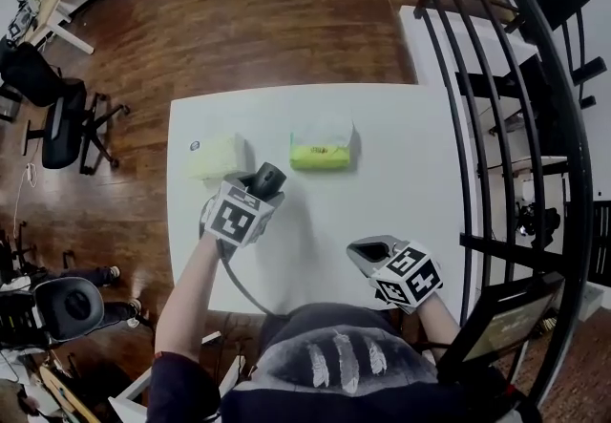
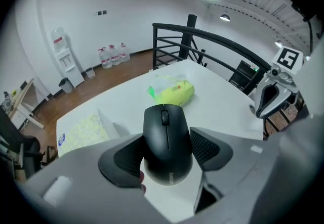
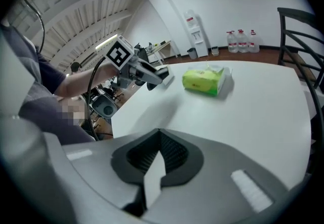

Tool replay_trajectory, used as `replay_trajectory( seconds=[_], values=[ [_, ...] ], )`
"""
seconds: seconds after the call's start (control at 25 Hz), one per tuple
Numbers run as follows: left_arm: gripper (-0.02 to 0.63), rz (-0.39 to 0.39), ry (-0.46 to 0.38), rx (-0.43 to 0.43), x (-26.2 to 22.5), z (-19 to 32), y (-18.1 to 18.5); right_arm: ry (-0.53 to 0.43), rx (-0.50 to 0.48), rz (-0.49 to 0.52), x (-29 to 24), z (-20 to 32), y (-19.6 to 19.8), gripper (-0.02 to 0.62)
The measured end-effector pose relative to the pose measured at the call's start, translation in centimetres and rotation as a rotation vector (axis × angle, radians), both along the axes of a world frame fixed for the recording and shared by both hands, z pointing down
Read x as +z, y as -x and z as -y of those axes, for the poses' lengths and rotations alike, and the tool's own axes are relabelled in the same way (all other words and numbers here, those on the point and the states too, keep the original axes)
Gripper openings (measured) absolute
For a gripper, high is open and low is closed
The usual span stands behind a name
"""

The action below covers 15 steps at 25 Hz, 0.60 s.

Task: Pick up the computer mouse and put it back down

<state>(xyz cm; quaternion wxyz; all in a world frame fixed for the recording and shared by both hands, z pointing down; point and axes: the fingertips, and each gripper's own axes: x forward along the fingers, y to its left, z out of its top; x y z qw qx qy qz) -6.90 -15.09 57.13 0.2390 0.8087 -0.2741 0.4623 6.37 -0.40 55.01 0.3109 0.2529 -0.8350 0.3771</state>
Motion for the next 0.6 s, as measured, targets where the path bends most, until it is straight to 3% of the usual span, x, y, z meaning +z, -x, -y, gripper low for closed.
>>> replay_trajectory(
  seconds=[0.6],
  values=[
    [0.307, 0.095, 0.150, -0.001, 8.6, -0.8, 0.5, 0.017, -0.009, -0.027, 0.8, 2.0, 0.2, 0.005]
  ],
)
